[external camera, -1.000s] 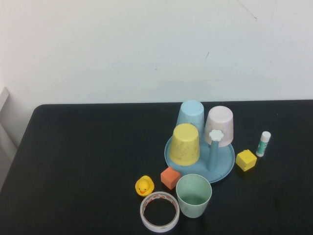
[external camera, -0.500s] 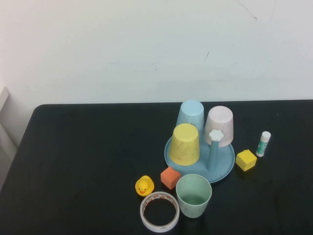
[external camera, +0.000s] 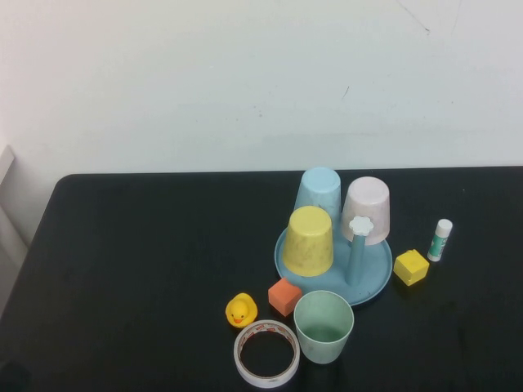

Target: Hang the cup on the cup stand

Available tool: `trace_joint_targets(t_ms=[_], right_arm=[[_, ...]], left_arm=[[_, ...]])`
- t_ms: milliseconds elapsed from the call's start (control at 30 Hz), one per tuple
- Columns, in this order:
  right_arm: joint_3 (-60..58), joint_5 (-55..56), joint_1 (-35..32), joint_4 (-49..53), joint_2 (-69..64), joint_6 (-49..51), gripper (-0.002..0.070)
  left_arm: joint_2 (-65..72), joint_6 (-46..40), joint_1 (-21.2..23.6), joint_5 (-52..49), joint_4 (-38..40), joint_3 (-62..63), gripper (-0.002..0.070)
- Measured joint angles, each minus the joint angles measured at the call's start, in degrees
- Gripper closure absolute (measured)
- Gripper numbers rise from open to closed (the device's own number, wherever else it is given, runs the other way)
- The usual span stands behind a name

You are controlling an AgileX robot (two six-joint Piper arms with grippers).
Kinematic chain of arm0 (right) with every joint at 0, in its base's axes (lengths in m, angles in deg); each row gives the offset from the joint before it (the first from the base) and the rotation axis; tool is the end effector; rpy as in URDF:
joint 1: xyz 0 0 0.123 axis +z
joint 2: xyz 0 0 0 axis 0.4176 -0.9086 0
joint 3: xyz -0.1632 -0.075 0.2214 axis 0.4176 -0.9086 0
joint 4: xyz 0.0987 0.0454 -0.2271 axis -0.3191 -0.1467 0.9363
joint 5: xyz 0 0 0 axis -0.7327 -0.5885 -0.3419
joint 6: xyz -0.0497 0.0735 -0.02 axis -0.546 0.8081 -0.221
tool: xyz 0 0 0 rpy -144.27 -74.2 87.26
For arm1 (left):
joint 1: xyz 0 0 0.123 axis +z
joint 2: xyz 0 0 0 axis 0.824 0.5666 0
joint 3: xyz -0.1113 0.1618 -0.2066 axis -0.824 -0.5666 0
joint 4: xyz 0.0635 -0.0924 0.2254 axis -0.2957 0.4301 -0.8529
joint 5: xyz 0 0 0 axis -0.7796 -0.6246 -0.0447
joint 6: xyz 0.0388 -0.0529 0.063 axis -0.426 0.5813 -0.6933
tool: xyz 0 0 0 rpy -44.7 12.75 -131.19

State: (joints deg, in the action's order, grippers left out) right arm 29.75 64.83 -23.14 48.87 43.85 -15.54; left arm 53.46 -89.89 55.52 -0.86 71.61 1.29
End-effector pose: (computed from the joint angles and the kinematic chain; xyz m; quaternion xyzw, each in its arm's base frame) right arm 0.0539 0.0136 0.1818 0.2207 0.7358 0.2806 0.5754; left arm 0.0520 -0.0225 0.2075 -0.2272 0.6691 -0.3851 0.5937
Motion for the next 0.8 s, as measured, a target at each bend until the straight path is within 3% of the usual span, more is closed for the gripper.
trace_joint_targets(t_ms=[167, 500, 800], right_arm=[[0.0, 0.21, 0.0, 0.22, 0.0, -6.08, 0.0678], [0.0, -0.32, 0.0, 0.53, 0.0, -8.83, 0.0678], [0.0, -0.99, 0.0, 0.53, 0.0, -10.29, 0.0678]], left_arm=[[6.11, -5.57, 0.0, -5.26, -4.6, 7.84, 0.0678], [35.49, -15.75, 0.0, -29.61, -31.42, 30.64, 0.0677], [52.1, -16.9, -1.69, -31.54, -45.63, 40.4, 0.0677]])
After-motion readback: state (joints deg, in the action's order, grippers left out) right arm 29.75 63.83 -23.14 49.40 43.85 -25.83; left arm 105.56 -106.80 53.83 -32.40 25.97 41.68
